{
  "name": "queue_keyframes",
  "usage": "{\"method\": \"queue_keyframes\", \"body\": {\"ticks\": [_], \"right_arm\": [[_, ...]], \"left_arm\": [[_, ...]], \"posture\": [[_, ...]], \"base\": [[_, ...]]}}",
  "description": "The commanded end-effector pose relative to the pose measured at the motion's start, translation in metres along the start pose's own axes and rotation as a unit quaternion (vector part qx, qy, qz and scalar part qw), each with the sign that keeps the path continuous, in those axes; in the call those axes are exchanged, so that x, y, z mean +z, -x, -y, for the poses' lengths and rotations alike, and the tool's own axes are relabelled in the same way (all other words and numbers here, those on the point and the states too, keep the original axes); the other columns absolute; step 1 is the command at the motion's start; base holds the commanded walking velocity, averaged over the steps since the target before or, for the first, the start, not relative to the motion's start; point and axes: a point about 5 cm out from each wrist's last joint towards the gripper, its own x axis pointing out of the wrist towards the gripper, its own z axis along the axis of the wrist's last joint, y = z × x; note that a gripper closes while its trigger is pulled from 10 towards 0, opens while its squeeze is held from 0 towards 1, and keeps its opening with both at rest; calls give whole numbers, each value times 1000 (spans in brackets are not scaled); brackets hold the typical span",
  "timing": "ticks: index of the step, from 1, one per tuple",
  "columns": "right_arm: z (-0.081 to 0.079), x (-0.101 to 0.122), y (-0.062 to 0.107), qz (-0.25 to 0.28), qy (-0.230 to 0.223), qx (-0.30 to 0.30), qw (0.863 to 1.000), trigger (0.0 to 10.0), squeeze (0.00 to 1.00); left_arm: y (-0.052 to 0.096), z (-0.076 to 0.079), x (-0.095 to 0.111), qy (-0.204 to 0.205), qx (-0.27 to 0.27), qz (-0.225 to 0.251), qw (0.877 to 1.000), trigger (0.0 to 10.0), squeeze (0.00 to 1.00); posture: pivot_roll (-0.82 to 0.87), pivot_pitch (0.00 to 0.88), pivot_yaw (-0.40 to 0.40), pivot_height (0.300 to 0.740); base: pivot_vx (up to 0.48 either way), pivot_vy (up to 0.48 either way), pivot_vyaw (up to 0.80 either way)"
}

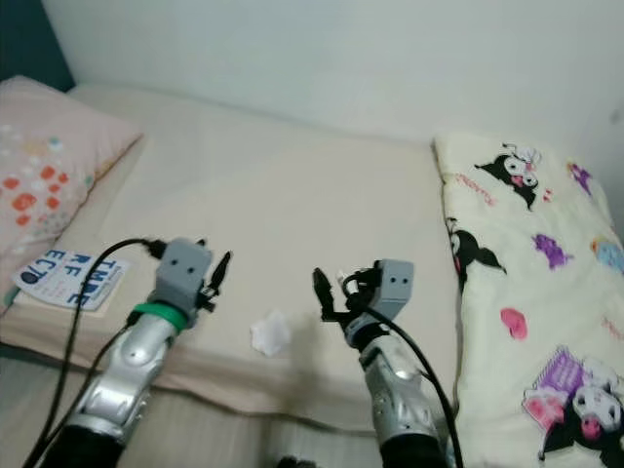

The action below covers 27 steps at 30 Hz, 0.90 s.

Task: Clean up the room

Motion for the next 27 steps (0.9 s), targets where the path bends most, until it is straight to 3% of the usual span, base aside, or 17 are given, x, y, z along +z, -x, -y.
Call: {"method": "queue_keyframes", "body": {"ticks": [1, 6, 11, 27], "right_arm": [[0, -7, 3, -11, 1, -5, 1000, 10000, 0], [5, -11, 5, -18, 6, -18, 1000, 10000, 0], [6, -12, 7, -21, 7, -23, 999, 10000, 0], [14, -14, 11, -18, 25, -56, 998, 10000, 0]], "left_arm": [[4, -2, -8, -3, -2, -20, 1000, 10000, 0], [9, 16, -7, 23, -72, -23, 997, 10000, 0], [11, 23, -9, 25, -100, -28, 994, 10000, 0], [8, 19, -12, 27, -75, -38, 996, 10000, 0]], "posture": [[115, 95, -58, 740], [108, 104, -56, 740], [105, 106, -55, 740], [100, 113, -54, 705]], "base": [[0, 0, 0], [0, 0, 0], [0, 0, 0], [0, 0, 0]]}}
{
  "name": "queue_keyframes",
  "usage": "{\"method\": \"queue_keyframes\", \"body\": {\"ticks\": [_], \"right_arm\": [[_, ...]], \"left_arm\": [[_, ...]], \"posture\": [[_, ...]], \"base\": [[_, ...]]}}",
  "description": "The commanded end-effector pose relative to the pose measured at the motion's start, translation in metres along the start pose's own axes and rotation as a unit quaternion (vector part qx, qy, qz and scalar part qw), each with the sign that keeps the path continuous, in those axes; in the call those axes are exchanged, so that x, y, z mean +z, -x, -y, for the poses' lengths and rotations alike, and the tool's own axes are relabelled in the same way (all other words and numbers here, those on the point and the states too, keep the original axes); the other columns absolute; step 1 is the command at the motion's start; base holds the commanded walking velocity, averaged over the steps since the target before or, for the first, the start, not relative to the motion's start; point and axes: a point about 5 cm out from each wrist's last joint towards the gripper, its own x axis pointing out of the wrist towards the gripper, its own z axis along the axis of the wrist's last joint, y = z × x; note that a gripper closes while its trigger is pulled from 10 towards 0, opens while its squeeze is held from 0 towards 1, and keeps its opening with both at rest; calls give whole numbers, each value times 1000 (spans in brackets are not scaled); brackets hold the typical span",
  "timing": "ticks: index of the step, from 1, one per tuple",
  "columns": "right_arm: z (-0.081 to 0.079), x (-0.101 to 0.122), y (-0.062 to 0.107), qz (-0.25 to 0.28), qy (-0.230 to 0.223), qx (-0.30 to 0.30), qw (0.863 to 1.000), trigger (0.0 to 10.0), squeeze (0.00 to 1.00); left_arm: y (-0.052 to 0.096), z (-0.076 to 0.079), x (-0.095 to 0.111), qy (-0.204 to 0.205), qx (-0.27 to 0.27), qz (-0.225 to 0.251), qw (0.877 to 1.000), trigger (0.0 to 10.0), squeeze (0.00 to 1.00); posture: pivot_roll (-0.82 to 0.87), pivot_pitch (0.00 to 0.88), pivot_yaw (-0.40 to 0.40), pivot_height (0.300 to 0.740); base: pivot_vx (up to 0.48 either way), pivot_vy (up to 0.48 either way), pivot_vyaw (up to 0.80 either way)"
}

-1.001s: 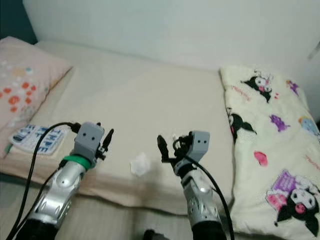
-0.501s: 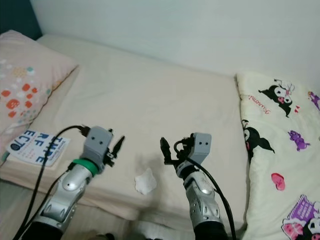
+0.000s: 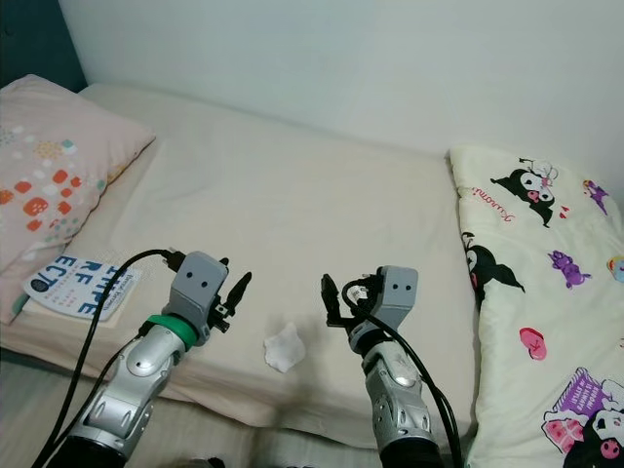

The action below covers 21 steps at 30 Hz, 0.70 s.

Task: Clean up the room

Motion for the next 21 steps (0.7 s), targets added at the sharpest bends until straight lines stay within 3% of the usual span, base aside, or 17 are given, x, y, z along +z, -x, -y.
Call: {"method": "queue_keyframes", "body": {"ticks": [1, 21], "right_arm": [[8, -5, 5, -9, 4, -15, 1000, 10000, 0], [8, -6, 5, -8, 6, -17, 1000, 10000, 0]], "left_arm": [[0, 3, -5, 2, -4, -13, 1000, 10000, 0], [-1, 3, -5, 1, -1, -15, 1000, 10000, 0]], "posture": [[100, 113, -54, 705], [100, 113, -54, 635]], "base": [[0, 0, 0], [0, 0, 0]]}}
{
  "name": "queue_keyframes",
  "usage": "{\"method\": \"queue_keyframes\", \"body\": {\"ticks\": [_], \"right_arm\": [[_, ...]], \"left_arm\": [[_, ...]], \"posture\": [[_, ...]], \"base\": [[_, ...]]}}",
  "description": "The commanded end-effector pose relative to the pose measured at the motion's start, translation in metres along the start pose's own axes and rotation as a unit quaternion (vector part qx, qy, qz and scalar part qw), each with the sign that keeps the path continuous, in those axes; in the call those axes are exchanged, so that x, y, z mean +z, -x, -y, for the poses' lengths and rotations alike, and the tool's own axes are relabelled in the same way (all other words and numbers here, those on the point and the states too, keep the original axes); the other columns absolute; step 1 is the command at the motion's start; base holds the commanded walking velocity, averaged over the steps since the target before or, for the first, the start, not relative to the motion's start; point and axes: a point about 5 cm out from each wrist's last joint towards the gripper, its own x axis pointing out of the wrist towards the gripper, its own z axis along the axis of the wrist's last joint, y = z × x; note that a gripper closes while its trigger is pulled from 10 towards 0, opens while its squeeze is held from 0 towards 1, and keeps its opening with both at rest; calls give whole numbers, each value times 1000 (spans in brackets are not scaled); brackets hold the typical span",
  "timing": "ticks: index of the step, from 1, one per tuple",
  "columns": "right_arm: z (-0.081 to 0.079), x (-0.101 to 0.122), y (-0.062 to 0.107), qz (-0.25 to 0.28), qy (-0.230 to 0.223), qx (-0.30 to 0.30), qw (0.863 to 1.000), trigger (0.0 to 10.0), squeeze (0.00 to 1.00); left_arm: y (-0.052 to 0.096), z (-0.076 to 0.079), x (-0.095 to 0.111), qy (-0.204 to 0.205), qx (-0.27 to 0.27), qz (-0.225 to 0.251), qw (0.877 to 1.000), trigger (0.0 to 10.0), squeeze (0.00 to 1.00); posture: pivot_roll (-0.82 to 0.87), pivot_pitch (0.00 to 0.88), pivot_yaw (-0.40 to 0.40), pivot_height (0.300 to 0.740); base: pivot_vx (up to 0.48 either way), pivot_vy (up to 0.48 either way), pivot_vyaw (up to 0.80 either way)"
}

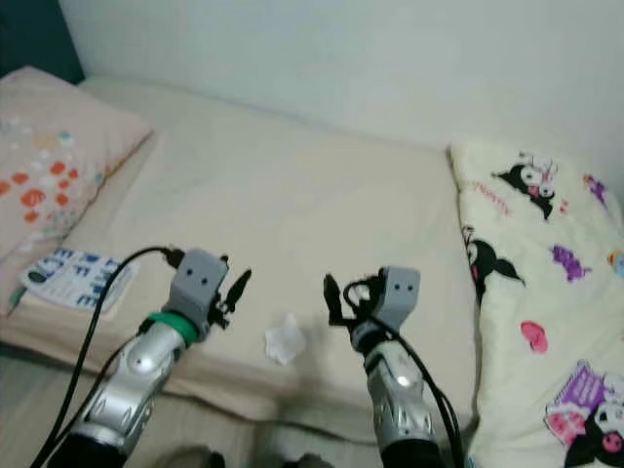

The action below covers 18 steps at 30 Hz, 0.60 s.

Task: Clean up the room

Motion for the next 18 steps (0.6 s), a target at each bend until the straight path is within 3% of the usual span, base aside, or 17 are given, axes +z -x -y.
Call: {"method": "queue_keyframes", "body": {"ticks": [1, 18], "right_arm": [[8, -8, 6, -14, -2, -17, 1000, 10000, 0], [20, -2, 5, -6, 4, -45, 999, 10000, 0]], "left_arm": [[2, 4, -8, 3, -5, -20, 1000, 10000, 0], [-5, 10, -4, -1, -17, -19, 1000, 10000, 0]], "posture": [[100, 113, -54, 630], [99, 121, -52, 550]], "base": [[0, 0, 0], [0, 0, 0]]}}
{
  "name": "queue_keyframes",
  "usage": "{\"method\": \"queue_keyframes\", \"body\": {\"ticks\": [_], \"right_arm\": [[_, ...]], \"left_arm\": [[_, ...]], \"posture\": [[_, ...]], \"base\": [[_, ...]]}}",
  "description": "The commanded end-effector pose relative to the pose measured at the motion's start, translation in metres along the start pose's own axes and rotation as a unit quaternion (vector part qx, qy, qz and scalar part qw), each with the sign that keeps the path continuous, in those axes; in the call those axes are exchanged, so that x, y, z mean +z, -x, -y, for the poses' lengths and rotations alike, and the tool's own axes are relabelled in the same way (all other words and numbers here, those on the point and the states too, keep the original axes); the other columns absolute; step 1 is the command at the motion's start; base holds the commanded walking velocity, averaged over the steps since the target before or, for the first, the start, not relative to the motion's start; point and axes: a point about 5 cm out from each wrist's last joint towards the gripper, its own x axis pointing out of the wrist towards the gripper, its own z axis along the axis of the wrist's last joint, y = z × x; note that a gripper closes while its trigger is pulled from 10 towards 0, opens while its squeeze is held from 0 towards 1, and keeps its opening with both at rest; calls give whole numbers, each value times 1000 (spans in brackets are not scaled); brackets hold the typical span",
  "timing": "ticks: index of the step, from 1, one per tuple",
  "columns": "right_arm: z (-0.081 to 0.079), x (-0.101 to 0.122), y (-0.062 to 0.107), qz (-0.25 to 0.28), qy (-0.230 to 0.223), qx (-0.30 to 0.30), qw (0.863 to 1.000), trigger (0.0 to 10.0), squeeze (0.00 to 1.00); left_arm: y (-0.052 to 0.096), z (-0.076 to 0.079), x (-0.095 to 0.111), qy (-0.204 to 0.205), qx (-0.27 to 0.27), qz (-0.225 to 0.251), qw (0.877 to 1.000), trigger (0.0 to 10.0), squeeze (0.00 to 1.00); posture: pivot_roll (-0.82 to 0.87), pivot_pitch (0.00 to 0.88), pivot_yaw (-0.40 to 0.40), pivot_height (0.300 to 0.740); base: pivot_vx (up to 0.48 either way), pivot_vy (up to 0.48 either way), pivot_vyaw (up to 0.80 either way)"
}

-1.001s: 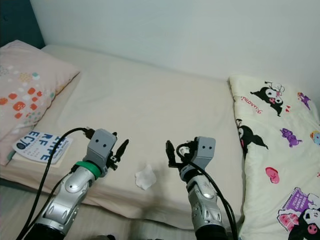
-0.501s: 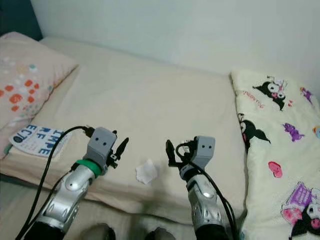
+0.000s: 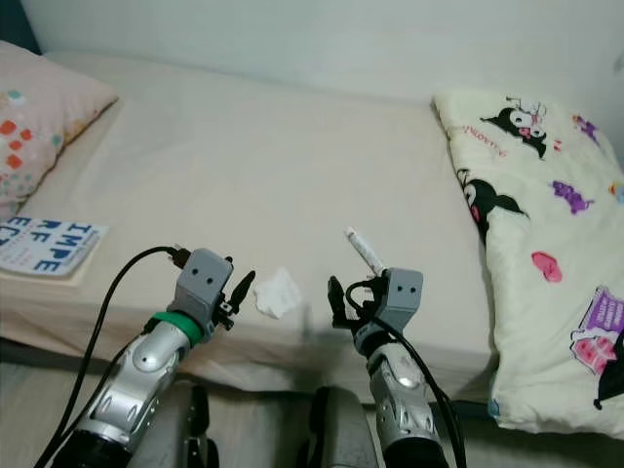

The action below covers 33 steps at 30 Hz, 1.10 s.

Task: Clean up the room

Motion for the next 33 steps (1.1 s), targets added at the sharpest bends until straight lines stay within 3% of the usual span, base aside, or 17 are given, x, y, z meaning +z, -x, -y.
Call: {"method": "queue_keyframes", "body": {"ticks": [1, 6, 14, 15, 16, 17, 25, 31, 32, 33], "right_arm": [[9, 0, 2, 1, 2, -19, 1000, 10000, 0], [11, 2, 2, 12, 4, -25, 1000, 10000, 0], [9, 27, -3, 82, 64, -9, 995, 10000, 0], [9, 31, -4, 90, 77, -6, 993, 10000, 0], [9, 34, -6, 95, 92, -1, 991, 10000, 0], [9, 38, -9, 98, 108, 5, 989, 10000, 0], [12, 61, -31, 104, 130, 19, 986, 10000, 0], [14, 63, -41, 82, 132, 16, 988, 10000, 0], [15, 64, -43, 80, 134, 15, 988, 10000, 0], [15, 64, -43, 80, 134, 15, 988, 10000, 0]], "left_arm": [[-1, 4, -3, -5, -9, -11, 1000, 10000, 0], [-2, 4, -5, -10, -5, -14, 1000, 10000, 0], [-13, 11, -16, -51, -1, -44, 998, 10000, 4], [-15, 13, -18, -54, -3, -51, 997, 10000, 416], [-18, 14, -19, -60, -2, -55, 997, 10000, 416], [-22, 15, -20, -66, -3, -61, 996, 10000, 1000], [-38, 8, -22, -92, 8, -99, 991, 10000, 1000], [-29, -5, -36, -140, -1, -131, 981, 10000, 1000], [-24, -9, -39, -135, -12, -138, 981, 10000, 647], [-24, -9, -39, -135, -12, -138, 981, 10000, 647]], "posture": [[99, 121, -52, 550], [99, 122, -47, 525], [80, 142, -42, 525], [75, 147, -42, 525], [70, 151, -40, 525], [62, 156, -37, 525], [55, 171, -36, 525], [81, 187, -39, 525], [90, 193, -38, 525], [90, 193, -38, 525]], "base": [[0, 0, 0], [0, 0, 0], [0, 0, 0], [0, 0, 0], [0, 0, 0], [0, 0, 0], [0, 0, 0], [0, 0, 0], [0, 0, 0], [0, 0, 0]]}}
